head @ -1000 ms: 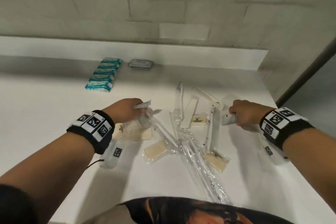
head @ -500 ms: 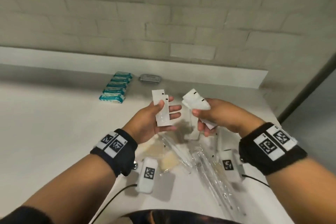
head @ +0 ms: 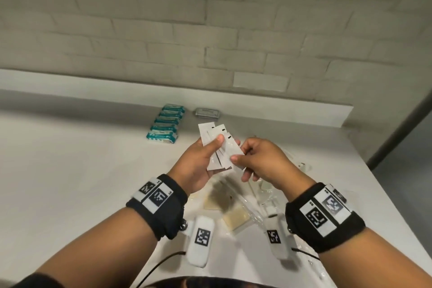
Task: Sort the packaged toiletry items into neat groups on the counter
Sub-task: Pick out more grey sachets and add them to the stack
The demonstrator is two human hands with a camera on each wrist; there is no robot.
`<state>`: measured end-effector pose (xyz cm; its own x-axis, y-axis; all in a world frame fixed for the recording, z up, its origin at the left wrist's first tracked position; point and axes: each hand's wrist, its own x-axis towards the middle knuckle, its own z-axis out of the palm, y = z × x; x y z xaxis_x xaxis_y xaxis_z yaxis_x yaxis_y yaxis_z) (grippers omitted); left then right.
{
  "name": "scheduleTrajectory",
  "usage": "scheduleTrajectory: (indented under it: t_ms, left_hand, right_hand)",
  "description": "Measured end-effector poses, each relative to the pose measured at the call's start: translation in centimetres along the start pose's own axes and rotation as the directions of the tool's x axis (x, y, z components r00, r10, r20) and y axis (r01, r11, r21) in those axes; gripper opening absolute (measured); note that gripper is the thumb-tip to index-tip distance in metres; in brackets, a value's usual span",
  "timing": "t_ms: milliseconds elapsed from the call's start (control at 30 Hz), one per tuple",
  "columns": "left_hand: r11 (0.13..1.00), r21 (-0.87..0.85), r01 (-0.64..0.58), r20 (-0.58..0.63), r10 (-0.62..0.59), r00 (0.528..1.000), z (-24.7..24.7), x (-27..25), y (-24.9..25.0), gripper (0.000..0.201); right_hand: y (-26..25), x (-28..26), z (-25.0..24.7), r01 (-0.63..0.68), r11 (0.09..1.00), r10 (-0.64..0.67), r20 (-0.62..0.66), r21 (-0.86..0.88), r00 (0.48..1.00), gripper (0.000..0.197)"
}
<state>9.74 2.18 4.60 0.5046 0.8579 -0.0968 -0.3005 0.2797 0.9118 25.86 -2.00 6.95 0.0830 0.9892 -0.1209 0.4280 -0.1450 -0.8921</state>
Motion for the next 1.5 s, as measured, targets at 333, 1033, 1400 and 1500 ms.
scheduleTrajectory:
  t_ms: [333, 1033, 1400, 1500]
  left_hand:
    - [0.995, -0.074, 0.067, 0.062, -0.062, 0.996, -2.2, -1.9, 2.1, 0.026]
    - [0.985, 0.173, -0.024, 0.116, 0.004, 0.993, -1.6, -0.9, 3.0, 0.020]
    - [0.998, 0.043, 0.052, 0.024, -0.053, 0.998, -1.6, 0.0, 3.4, 0.015]
    - [0.996, 0.093, -0.012, -0.003, 0.012, 1.000, -1.5, 0.1, 3.4, 0.020]
  right_hand:
    - [-1.7, 0.5, 1.1, 0.433, 0.892, -0.370, -0.339, 0.131, 0.865, 0.038]
    - [-2.2, -0.1, 1.4, 0.227, 0.888, -0.144, -0.227, 0.400, 0.963, 0.018]
    - [-1.6, 0.5, -0.5, 0.595, 0.597, -0.766, -0.163, -0.538, 0.622, 0.029]
    - [-1.0, 0.4, -0.5, 0.573, 0.698, -0.704, -0.263, -0.430, 0.660, 0.030]
